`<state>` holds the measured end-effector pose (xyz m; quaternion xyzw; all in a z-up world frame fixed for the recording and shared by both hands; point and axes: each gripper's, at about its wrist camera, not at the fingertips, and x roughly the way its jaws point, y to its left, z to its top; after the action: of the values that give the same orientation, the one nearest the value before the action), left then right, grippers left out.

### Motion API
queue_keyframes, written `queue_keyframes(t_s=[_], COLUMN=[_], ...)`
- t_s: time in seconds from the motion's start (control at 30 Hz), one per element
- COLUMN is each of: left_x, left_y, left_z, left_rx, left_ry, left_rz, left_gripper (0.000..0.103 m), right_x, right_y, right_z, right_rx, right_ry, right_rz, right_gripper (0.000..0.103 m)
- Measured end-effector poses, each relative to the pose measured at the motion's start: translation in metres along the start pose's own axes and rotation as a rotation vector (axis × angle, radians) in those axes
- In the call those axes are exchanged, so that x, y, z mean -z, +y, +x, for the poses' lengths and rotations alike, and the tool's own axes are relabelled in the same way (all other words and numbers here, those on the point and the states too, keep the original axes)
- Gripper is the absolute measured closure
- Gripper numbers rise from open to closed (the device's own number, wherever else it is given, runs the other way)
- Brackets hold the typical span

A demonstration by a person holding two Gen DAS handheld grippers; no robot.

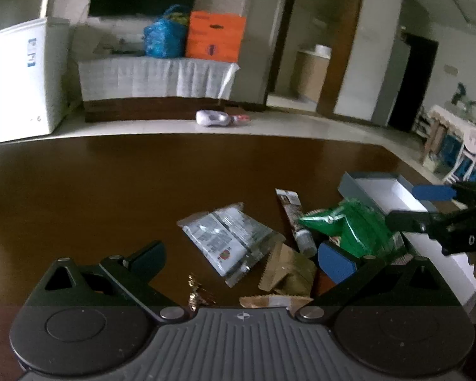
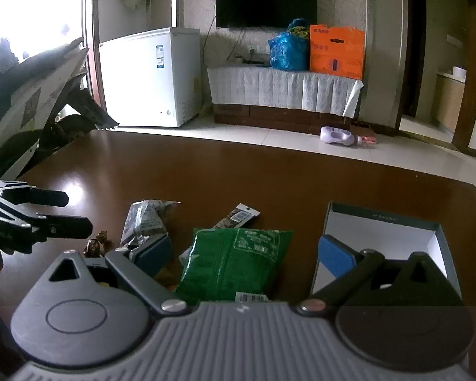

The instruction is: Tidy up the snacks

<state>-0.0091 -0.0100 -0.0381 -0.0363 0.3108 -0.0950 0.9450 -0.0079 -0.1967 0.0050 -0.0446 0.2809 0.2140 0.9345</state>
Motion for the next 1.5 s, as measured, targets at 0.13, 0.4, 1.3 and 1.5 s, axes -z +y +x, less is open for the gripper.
queue_keyframes(t_s=[0.13, 0.4, 1.3, 1.5], left_x=[-0.011, -0.013, 0.009, 0.009], left_y=[0.0, 0.0, -0.011, -0.008], left_z=[0.005, -0.008, -0.006, -0.007], left_rx=[0.031, 0.042, 0.05, 0.048], left_ry=[0.044, 0.076, 0.148, 0.142], left_rz=[0.051, 0.076, 0.16, 0.157], left_gripper=[0.0, 0.0, 0.0, 0.0], right_x=[0.001, 0.002, 0.011, 0.012], right_y=[0.0, 0.003, 0.017, 0.02], right_z=[0.003, 0.008, 0.039, 0.044], right_rx=[0.002, 0.006, 0.0, 0.005], right_ry=[0.009, 0.022, 0.115, 0.118], right_rz=[0.001, -0.009, -0.012, -0.011], right_gripper=[0.002, 0.002, 0.002, 0.002])
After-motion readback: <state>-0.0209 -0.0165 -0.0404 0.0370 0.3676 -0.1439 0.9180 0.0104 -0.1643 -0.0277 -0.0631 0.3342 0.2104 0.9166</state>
